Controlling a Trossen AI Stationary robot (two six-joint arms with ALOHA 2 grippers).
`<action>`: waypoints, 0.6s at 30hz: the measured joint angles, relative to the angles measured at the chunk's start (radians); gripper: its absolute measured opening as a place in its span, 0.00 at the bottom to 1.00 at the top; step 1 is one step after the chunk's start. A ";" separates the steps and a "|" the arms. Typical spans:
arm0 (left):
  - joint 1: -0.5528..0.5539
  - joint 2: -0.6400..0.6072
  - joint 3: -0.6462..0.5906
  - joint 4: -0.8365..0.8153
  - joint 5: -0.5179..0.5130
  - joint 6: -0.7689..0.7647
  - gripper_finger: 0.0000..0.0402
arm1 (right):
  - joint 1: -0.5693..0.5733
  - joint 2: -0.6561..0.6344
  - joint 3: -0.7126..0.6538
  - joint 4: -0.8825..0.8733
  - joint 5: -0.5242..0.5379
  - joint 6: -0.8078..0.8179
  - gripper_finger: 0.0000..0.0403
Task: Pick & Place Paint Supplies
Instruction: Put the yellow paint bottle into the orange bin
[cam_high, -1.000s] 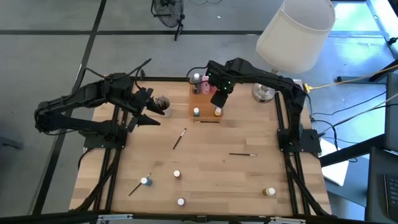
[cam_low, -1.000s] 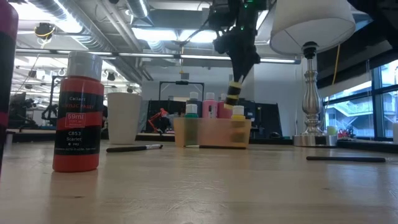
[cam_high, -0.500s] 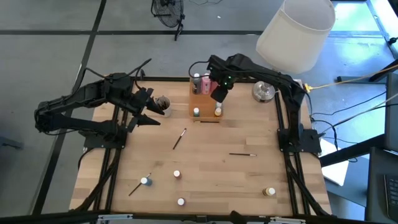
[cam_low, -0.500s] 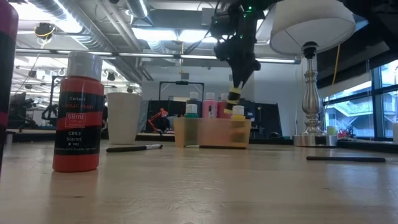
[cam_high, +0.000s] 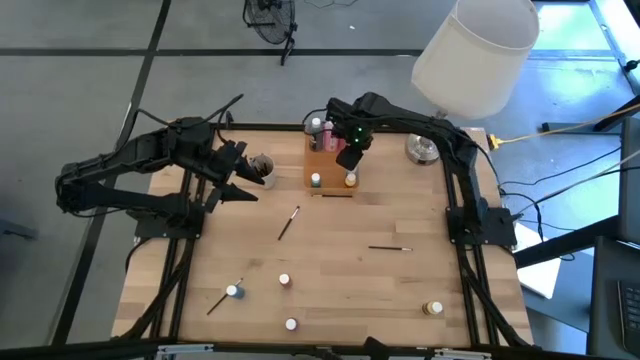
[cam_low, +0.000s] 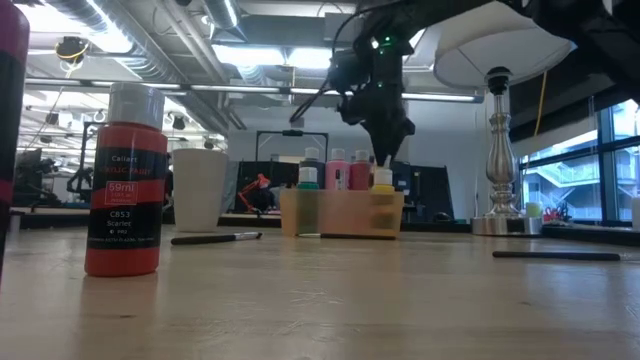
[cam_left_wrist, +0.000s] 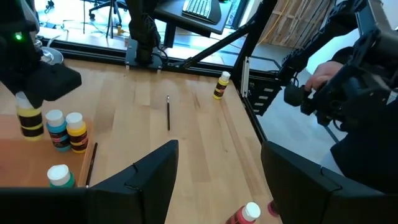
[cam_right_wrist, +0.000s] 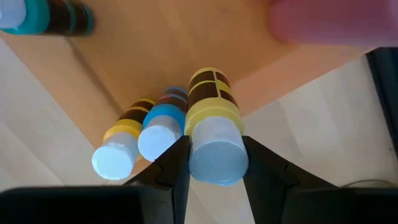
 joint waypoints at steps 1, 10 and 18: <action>0.000 0.000 0.000 0.000 0.000 0.000 0.56 | 0.000 0.006 0.000 -0.001 -0.001 -0.002 0.30; 0.000 0.000 0.000 0.000 0.000 0.000 0.56 | -0.011 0.052 0.000 0.000 -0.003 -0.010 0.30; 0.000 0.000 0.000 0.000 0.000 0.000 0.56 | -0.014 0.066 -0.001 0.011 -0.012 -0.010 0.30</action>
